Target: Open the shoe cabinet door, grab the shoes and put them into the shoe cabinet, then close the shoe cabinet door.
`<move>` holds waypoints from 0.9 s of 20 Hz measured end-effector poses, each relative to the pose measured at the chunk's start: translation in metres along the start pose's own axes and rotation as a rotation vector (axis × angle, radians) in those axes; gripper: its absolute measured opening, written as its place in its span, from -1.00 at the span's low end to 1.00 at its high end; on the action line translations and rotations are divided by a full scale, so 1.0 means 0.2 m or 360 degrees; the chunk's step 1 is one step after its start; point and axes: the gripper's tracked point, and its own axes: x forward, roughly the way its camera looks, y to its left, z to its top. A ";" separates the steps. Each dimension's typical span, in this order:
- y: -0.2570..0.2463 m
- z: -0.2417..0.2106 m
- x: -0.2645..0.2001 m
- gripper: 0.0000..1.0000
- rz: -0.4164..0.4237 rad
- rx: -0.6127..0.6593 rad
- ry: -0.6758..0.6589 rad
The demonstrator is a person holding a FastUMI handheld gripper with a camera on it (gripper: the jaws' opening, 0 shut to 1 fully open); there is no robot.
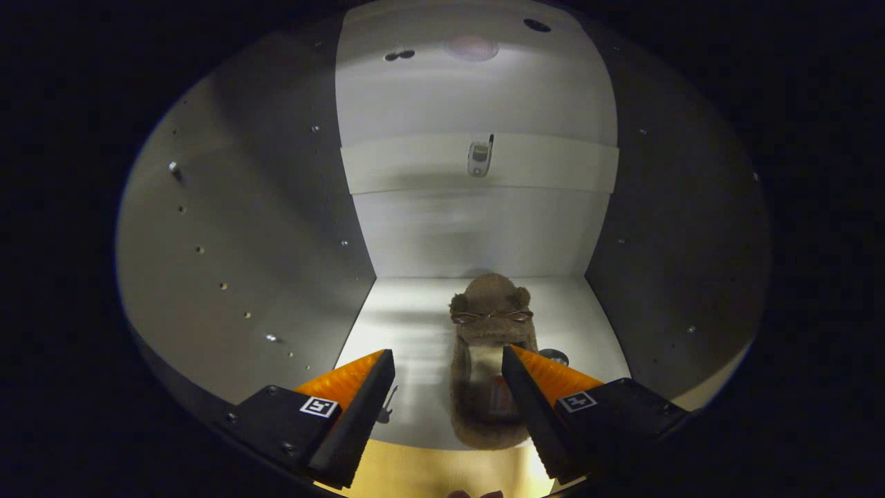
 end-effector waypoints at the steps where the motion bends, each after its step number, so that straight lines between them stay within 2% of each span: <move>1: 0.00 0.02 -0.07 0.98 0.0005 0.0007 -0.0044; 5: -0.01 0.09 -0.40 0.98 -0.0002 0.0012 -0.0292; 11: 0.03 0.10 -1.01 0.97 0.0033 -0.0007 -0.0626; 16: -0.02 0.07 -1.46 0.96 0.0058 0.0067 -0.0790; 18: -0.10 0.03 -1.62 0.97 -0.0005 0.0044 -0.0860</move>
